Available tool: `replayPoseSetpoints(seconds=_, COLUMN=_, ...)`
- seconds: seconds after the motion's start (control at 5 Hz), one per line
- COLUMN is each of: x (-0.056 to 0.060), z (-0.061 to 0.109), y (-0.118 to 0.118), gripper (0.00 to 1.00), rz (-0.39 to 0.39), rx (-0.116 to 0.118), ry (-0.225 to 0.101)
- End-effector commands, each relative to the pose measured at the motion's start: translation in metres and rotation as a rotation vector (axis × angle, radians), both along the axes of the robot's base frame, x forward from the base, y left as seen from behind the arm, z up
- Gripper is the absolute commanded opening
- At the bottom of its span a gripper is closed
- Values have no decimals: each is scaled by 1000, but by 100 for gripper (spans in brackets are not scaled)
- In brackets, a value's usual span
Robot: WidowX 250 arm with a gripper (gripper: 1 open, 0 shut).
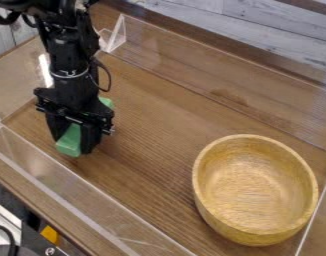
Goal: Remove the green block from inside the brown bowl and put it on the table
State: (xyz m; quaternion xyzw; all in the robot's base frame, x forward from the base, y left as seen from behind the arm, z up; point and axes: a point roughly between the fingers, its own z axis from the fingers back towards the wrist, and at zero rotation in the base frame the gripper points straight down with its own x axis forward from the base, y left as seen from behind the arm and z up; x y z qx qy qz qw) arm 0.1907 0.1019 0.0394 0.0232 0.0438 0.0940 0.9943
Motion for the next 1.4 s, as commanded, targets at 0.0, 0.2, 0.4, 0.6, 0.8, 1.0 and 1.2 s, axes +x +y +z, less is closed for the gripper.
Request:
replayPoseSetpoints(seconds=0.0, x=2, z=15, y=3, gripper=0, rz=-64, rx=8, ry=-42)
replayPoseSetpoints(seconds=0.2, x=3, z=16, y=-4, gripper=0, rz=-92, rx=0, ry=-43)
replayPoseSetpoints(seconds=0.4, x=5, z=17, y=-11, gripper=0, rz=-119, rx=-8, ry=-43)
replayPoseSetpoints(seconds=0.6, x=10, z=22, y=-18, gripper=0, rz=-115, rx=-14, ry=-43)
replayPoseSetpoints(seconds=0.8, x=15, z=27, y=-23, gripper=0, rz=-113, rx=-16, ry=-47)
replayPoseSetpoints(seconds=1.0, x=7, z=15, y=-29, gripper=0, rz=-126, rx=-13, ry=-50)
replayPoseSetpoints(seconds=1.2, x=1, z=4, y=-35, gripper=0, rz=-136, rx=-9, ry=-55)
